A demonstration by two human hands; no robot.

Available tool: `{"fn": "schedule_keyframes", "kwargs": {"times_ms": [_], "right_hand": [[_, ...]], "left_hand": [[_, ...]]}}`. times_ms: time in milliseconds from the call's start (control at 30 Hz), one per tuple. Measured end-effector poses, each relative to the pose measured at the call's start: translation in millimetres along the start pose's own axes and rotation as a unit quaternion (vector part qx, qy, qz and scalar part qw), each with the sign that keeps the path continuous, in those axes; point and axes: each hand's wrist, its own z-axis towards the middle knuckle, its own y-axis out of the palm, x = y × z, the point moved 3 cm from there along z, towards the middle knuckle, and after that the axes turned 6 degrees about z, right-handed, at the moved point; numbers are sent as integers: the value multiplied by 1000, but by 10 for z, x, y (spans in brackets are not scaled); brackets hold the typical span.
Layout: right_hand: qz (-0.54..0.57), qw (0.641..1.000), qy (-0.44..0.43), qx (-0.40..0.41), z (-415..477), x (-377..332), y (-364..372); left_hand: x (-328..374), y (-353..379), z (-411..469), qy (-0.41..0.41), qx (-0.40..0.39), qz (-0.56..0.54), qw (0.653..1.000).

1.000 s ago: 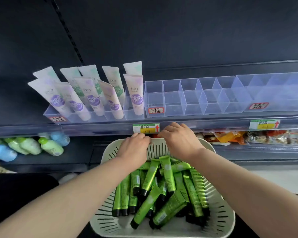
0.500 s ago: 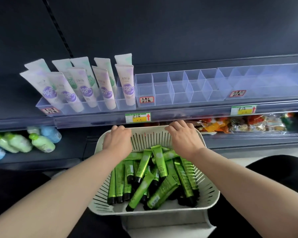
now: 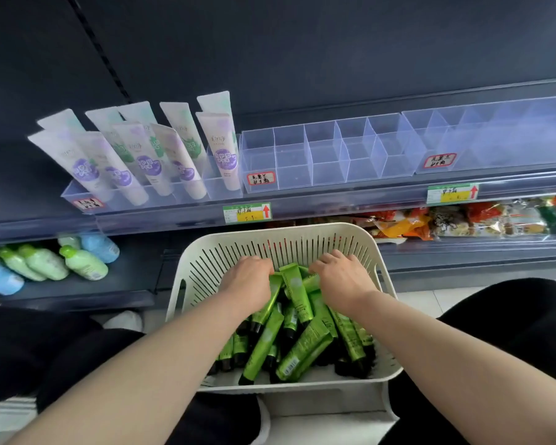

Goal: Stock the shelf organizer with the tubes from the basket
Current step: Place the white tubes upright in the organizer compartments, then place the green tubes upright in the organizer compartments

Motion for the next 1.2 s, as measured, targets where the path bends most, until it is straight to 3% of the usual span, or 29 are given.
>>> {"fn": "schedule_keyframes", "kwargs": {"times_ms": [233, 433, 600, 733, 967, 1067, 1200], "right_hand": [[82, 992, 61, -73, 214, -64, 438], [147, 976, 143, -69, 460, -244, 678], [218, 958, 187, -23, 478, -267, 690], [212, 970, 118, -10, 398, -214, 473], [272, 961, 31, 49, 26, -123, 4], [263, 962, 7, 67, -100, -93, -145], [259, 960, -3, 106, -220, -64, -326]], "left_hand": [[-38, 283, 28, -15, -42, -8, 999], [-295, 343, 1, -65, -40, -77, 994], [-433, 406, -50, -45, -72, -118, 989], [-355, 491, -40, 5, -131, -117, 984], [-88, 611, -61, 125, -184, 54, 973], [-129, 588, -52, 110, -166, 51, 979], [-120, 425, -124, 97, -232, -32, 967]]}}
